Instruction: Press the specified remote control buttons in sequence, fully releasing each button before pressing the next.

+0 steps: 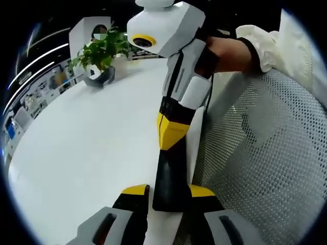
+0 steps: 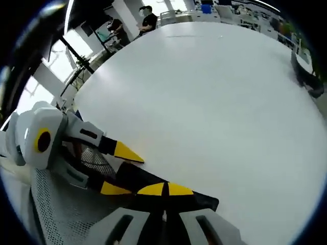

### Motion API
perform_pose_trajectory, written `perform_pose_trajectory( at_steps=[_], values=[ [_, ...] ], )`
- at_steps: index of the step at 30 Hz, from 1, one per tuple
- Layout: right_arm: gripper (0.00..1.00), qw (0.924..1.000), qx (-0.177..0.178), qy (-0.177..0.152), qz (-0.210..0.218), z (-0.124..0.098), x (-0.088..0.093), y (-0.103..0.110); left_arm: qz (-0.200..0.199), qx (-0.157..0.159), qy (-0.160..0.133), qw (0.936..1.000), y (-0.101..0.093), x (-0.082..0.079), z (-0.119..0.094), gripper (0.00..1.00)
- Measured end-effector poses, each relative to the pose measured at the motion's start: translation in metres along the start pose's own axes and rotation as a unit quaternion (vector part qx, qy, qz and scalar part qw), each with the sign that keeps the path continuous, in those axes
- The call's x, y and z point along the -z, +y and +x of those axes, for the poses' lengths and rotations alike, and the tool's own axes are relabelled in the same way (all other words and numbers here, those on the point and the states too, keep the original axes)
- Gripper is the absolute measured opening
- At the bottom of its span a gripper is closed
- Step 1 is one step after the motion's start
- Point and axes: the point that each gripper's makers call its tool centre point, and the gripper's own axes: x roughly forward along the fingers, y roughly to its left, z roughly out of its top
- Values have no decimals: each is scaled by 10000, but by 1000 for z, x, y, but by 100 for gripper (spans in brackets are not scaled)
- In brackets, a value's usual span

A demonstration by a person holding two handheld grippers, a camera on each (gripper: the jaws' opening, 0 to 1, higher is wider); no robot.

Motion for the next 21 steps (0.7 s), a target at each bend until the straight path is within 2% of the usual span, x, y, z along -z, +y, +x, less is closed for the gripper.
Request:
perform_pose_trajectory(
  at_steps=[3, 6, 12, 21],
  values=[
    [0, 9999, 26, -108, 121, -3, -2, -3, 1, -2, 5, 10000, 0, 1, -1, 29],
    [0, 9988, -175, -130, 427, -8, -2, 2, 6, -4, 5, 10000, 0, 1, -1, 29],
    [0, 9994, -179, 87, 300, -4, 5, 9, 58, 6, -5, 10000, 1, 3, -2, 25],
    [0, 9995, -161, 62, 247, -3, 3, 8, 109, 14, -26, 9999, 2, 3, -3, 24]
  ],
)
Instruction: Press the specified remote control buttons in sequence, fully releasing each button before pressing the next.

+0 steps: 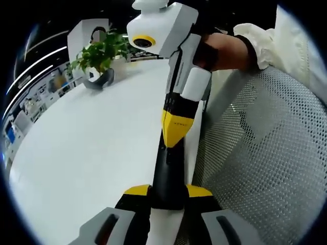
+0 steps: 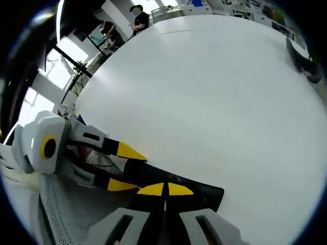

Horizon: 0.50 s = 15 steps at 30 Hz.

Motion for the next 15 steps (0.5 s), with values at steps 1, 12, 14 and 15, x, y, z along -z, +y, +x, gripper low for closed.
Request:
perform_pose_trajectory(
  at_steps=[1, 12, 14, 15],
  values=[
    [0, 10000, 56, 37, -25, 1, 1, -2, -17, 3, 1, 10000, 0, 0, 0, 24],
    [0, 9993, 193, 63, -314, 3, 1, -3, -17, 19, -42, 10000, 2, 0, 0, 24],
    [0, 9991, 210, 55, -369, 3, 1, -2, -1, 24, -54, 10000, 1, 0, 0, 24],
    [0, 9990, 215, 57, -387, 3, 1, -2, 6, 27, -60, 10000, 2, 0, 0, 24]
  ],
)
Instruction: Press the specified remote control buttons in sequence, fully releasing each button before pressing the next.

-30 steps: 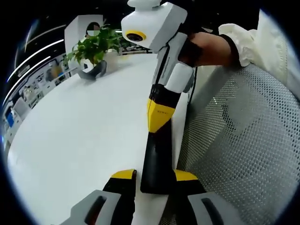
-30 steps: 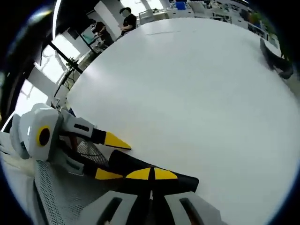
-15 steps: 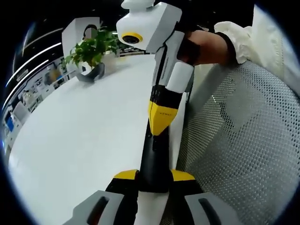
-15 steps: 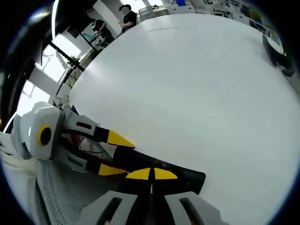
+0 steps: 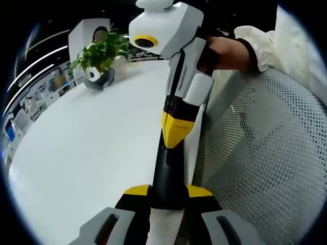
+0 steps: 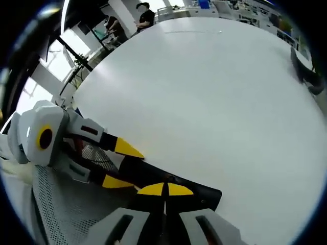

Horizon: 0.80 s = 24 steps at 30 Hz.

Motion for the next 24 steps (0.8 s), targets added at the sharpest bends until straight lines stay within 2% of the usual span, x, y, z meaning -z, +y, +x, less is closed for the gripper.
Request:
perform_pose_trajectory(
  at_steps=[6, 14, 21, 24],
  values=[
    [0, 10000, 9, 2, -38, 0, 0, 0, -19, 3, -9, 10000, 0, 0, 0, 24],
    [0, 9991, -115, 23, 402, -1, -1, -3, -21, 6, -25, 10000, 0, 0, 0, 24],
    [0, 9992, -36, 62, 391, -3, 0, -3, -15, 11, -45, 10000, -1, 0, 0, 24],
    [0, 9983, -35, 63, 584, -4, 1, -7, -14, 12, -48, 10000, -1, 0, 0, 24]
  ],
)
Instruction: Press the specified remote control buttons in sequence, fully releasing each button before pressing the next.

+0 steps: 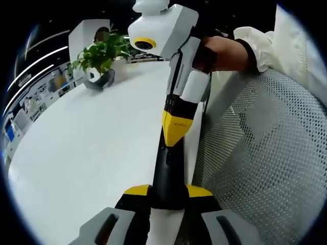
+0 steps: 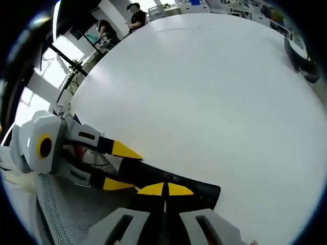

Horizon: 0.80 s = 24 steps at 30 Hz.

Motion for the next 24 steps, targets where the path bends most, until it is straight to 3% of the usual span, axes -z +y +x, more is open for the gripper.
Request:
perform_pose_trajectory(
  at_steps=[8, 19, 24],
  values=[
    [0, 9997, -133, 43, 197, -3, 3, 4, 2, 1, -12, 10000, -1, 0, 0, 24],
    [0, 9988, -252, 383, 161, 1, 14, 12, 11, 5, -18, 10000, -1, 0, 0, 24],
    [0, 9990, -194, 393, 50, 1, 14, 11, 19, 4, -19, 10000, -1, 0, -1, 24]
  ],
)
